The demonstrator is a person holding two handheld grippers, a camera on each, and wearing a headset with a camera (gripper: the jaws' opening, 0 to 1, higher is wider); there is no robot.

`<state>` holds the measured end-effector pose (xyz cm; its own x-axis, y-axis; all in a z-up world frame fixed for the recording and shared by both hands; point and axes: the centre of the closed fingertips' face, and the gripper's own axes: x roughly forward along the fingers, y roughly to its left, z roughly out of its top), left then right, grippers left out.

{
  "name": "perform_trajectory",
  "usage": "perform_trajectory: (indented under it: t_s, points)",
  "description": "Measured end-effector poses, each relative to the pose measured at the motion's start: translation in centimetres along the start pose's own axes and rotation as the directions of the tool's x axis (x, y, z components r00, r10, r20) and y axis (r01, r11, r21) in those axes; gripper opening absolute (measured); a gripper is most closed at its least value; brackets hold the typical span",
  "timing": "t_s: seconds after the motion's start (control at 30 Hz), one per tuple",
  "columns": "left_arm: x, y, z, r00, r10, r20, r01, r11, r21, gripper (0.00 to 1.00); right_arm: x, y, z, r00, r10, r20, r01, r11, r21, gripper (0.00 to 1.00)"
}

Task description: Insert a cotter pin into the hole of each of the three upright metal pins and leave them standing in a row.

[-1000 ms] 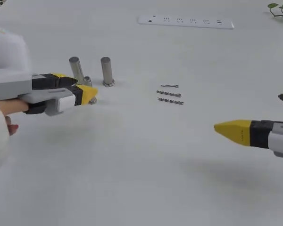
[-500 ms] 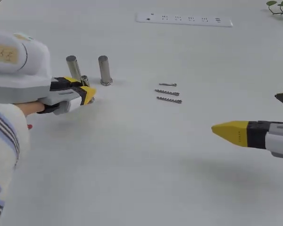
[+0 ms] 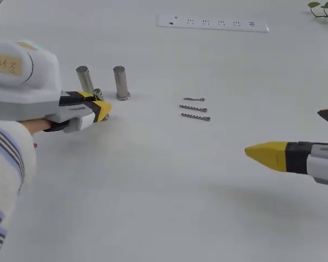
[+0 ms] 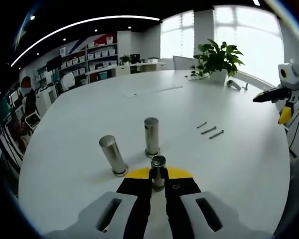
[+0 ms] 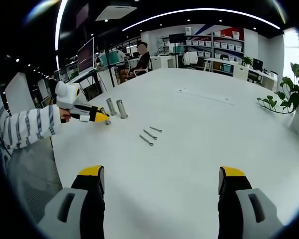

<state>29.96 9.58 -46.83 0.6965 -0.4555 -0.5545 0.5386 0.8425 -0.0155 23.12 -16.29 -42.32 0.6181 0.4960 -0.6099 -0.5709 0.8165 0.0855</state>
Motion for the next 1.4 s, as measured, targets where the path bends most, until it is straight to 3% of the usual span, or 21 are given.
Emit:
perform_trajectory:
  t_s: [0.27, 0.57, 0.7, 0.87, 1.1, 1.3, 1.4]
  points:
    - [-0.2, -0.1, -0.1, 0.9993, 0.037, -0.012, -0.037, 0.999, -0.029, 0.05, 0.1, 0.5, 0.5, 0.9999, 0.011, 0.011, -0.011, 1.000, -0.010, 0.94]
    - [-1.2, -1.6, 0.6, 0.9993, 0.031, 0.021, -0.029, 0.995, -0.095, 0.05, -0.2, 0.3, 0.8, 0.9997, 0.007, 0.024, -0.007, 1.000, -0.007, 0.94]
    - [-1.6, -2.3, 0.7, 0.9989, 0.043, 0.016, -0.041, 0.991, -0.128, 0.05, -0.2, 0.4, 0.7, 0.9996, 0.011, 0.025, -0.011, 1.000, -0.006, 0.94]
    - [-2.3, -3.6, 0.6, 0.9971, 0.076, 0.008, -0.075, 0.994, -0.074, 0.05, -0.1, 0.5, 0.8, 0.9995, 0.016, 0.026, -0.016, 1.000, -0.007, 0.93]
    - [-3.0, -5.1, 0.2, 0.9968, 0.078, -0.016, -0.078, 0.996, -0.045, 0.05, 0.1, 0.7, 0.8, 0.9993, 0.027, 0.026, -0.026, 1.000, -0.012, 0.93]
    - [-3.3, -5.8, 0.3, 0.9965, 0.084, -0.006, -0.084, 0.993, -0.088, 0.05, 0.2, 0.9, 0.8, 0.9992, 0.033, 0.024, -0.032, 0.999, -0.017, 0.93]
    - [-3.3, -6.2, 0.2, 0.9968, 0.079, -0.003, -0.079, 0.987, -0.142, 0.05, 0.2, 1.0, 0.8, 0.9991, 0.036, 0.024, -0.035, 0.999, -0.018, 0.93]
